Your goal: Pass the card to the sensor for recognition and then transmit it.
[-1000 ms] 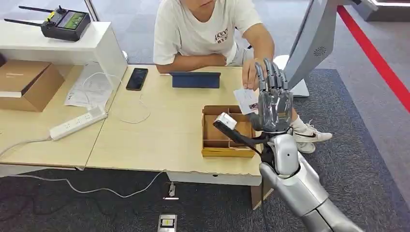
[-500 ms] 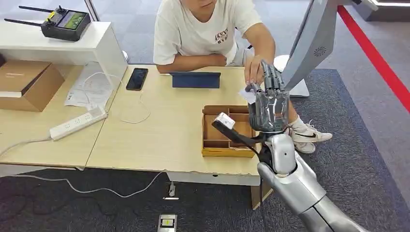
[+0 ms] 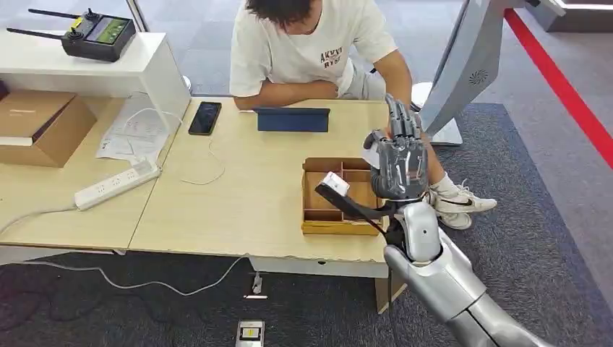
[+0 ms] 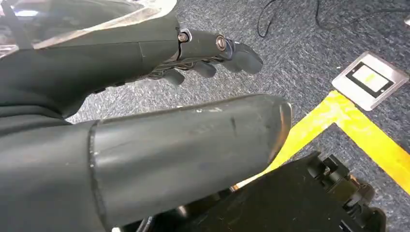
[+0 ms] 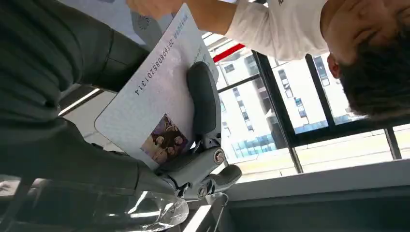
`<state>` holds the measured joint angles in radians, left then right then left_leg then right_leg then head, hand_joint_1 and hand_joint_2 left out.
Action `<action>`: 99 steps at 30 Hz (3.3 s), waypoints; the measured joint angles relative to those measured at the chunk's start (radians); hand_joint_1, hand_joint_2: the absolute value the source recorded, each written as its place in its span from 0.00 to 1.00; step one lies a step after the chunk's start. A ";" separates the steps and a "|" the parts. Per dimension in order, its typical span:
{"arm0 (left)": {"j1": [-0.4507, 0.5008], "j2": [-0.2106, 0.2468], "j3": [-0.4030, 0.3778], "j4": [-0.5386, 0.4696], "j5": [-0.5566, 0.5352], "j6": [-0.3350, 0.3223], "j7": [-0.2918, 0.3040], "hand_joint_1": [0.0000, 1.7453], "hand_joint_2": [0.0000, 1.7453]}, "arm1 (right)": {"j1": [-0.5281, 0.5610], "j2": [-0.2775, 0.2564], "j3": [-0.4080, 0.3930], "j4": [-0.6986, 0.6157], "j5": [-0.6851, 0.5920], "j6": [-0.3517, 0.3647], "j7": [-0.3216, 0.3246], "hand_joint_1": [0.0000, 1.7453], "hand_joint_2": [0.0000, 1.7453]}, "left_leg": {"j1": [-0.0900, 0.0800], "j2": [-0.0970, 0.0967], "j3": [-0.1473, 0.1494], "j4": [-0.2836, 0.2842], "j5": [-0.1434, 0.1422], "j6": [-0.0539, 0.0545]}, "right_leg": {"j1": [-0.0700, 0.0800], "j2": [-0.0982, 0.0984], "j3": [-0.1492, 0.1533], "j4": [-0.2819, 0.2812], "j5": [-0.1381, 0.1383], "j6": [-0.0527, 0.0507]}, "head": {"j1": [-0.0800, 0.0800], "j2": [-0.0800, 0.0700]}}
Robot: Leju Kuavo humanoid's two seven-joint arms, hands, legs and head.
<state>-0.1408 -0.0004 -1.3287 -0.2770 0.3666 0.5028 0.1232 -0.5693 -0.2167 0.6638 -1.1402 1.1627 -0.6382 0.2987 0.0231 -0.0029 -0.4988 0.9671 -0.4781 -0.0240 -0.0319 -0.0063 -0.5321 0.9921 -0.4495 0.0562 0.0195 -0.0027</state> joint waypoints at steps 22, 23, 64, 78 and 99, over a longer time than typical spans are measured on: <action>0.019 0.009 0.002 0.000 0.054 0.022 -0.020 0.00 0.00 | 0.139 -0.189 -0.016 -0.122 -0.072 0.206 0.051 1.00 1.00 | 0.000 0.000 0.000 0.000 0.000 0.000 | 0.000 0.000 0.000 0.000 0.000 0.000 | 0.000 0.000; 0.020 0.010 0.003 0.000 0.056 0.024 -0.020 0.00 0.00 | 0.152 -0.197 -0.019 -0.126 -0.072 0.209 0.053 1.00 1.00 | 0.000 0.000 0.000 0.000 0.000 0.000 | 0.000 0.000 0.000 0.000 0.000 0.000 | 0.000 0.000; 0.011 0.008 0.003 0.000 0.018 0.018 -0.011 0.00 0.00 | 0.243 -0.198 -0.035 0.114 -0.237 0.282 0.029 1.00 1.00 | 0.000 0.000 0.000 0.000 0.000 0.000 | 0.000 0.000 0.000 0.000 0.000 0.000 | 0.000 0.000; 0.009 0.008 0.003 0.000 0.010 0.013 -0.010 0.00 0.00 | 0.236 -0.183 -0.048 0.201 -0.271 0.263 0.006 1.00 1.00 | 0.000 0.000 0.000 0.000 0.000 0.000 | 0.000 0.000 0.000 0.000 0.000 0.000 | 0.000 0.000; 0.009 0.006 0.003 0.000 -0.006 0.012 -0.011 0.00 0.00 | 0.232 -0.177 -0.071 0.178 -0.307 0.162 0.017 1.00 1.00 | 0.000 0.000 0.001 0.000 0.000 0.000 | 0.000 0.000 0.001 0.000 0.000 0.000 | 0.000 0.000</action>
<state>-0.1314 0.0053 -1.3256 -0.2766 0.3605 0.5150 0.1118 -0.3375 -0.3933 0.5928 -0.9624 0.8560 -0.4761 0.3154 0.0230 -0.0027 -0.4980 0.9673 -0.4782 -0.0239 -0.0320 -0.0061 -0.5312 0.9918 -0.4494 0.0561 0.0195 -0.0027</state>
